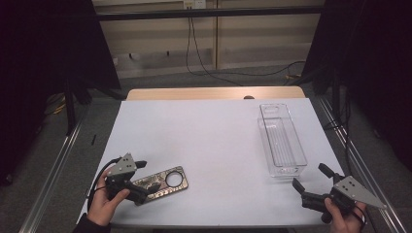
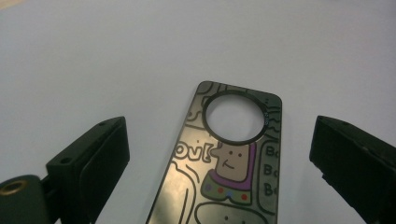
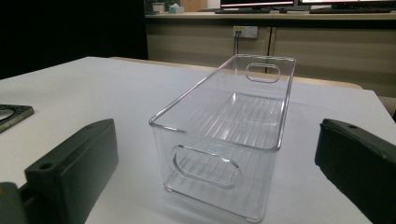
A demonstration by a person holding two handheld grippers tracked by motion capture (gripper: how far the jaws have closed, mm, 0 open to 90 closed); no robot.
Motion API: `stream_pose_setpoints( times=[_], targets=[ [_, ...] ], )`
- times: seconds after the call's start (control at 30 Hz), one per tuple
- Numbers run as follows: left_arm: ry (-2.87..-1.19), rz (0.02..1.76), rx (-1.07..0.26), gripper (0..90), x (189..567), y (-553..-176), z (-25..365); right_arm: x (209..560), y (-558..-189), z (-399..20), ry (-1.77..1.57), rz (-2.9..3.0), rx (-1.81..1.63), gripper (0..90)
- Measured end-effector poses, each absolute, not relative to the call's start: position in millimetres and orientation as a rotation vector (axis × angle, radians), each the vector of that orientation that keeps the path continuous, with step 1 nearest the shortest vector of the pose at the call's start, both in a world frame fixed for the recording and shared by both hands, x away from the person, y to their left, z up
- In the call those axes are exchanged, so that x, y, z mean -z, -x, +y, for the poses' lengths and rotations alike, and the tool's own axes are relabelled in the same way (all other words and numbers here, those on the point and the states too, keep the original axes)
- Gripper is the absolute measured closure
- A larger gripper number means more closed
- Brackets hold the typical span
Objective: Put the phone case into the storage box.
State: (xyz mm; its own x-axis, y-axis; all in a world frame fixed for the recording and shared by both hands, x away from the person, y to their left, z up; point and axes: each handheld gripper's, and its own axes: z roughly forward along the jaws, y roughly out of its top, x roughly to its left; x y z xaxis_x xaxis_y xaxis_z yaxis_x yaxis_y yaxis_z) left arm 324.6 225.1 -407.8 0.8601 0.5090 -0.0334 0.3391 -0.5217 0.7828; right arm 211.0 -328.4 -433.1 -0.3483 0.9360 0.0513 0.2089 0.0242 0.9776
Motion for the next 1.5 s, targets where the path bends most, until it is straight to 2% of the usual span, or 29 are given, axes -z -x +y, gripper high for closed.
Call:
stream_pose_setpoints(
  times=[0.3, 0.63, 0.97, 1.5],
  targets=[
    [-2.224, 0.597, -0.233, 5.4, 406, -335, 208, 433, -211, -328, -1.185, 1.633, -1.376, 0.0],
    [-2.286, 0.598, -0.145, 4.6, 414, -347, 190, 433, -212, -328, -1.185, 1.638, -1.374, 0.0],
    [-2.441, 0.587, -0.114, 5.0, 422, -341, 187, 433, -212, -328, -1.176, 1.642, -1.372, 0.0],
    [-2.574, 0.563, -0.082, 3.9, 439, -346, 180, 434, -212, -327, -1.181, 1.641, -1.374, 0.0]
  ],
)
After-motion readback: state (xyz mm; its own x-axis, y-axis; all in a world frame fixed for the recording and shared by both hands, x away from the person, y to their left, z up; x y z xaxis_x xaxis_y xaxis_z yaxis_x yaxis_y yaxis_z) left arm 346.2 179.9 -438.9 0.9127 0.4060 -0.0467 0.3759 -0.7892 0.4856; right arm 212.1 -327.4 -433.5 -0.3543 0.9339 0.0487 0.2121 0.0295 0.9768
